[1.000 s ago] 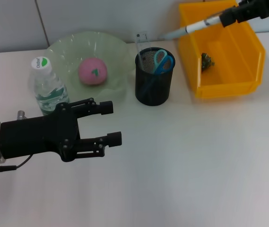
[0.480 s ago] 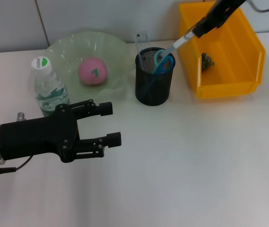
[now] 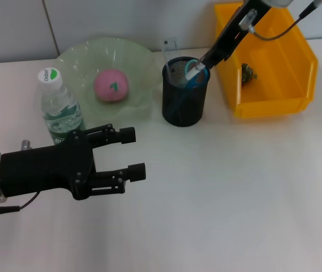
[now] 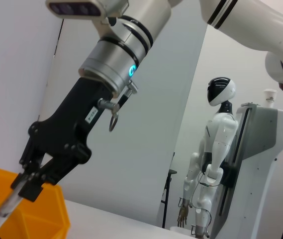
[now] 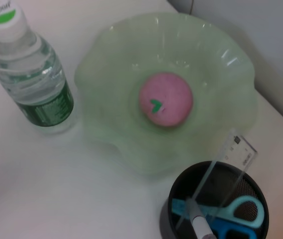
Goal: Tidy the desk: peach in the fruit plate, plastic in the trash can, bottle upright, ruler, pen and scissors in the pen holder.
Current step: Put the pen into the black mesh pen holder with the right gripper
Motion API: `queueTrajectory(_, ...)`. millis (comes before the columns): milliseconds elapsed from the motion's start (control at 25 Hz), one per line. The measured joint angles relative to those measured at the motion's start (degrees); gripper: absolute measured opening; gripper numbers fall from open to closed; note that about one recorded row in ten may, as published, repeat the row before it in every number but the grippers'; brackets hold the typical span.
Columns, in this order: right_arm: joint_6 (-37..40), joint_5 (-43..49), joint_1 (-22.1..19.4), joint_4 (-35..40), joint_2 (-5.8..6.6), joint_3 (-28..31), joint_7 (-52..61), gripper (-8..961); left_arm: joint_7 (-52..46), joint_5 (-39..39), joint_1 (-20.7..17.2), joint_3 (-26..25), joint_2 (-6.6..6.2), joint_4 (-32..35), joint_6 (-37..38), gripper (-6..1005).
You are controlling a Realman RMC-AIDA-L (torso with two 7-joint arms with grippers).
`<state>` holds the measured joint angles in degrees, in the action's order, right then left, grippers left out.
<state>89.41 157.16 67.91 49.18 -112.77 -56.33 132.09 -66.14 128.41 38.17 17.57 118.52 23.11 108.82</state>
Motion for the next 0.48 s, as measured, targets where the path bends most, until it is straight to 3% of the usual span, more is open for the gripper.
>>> queueTrajectory(160,-1.8,0.6,0.5,-2.0,-0.83,-0.3,0.5,280,0.0,0.0,-0.5,0.0,0.12,-0.2,0.1,800)
queueTrajectory(480,-2.4,0.8,0.7,-2.8,-0.99,-0.4,1.9,295,0.0,-0.1,-0.7,0.0,0.07,-0.9,0.2,800)
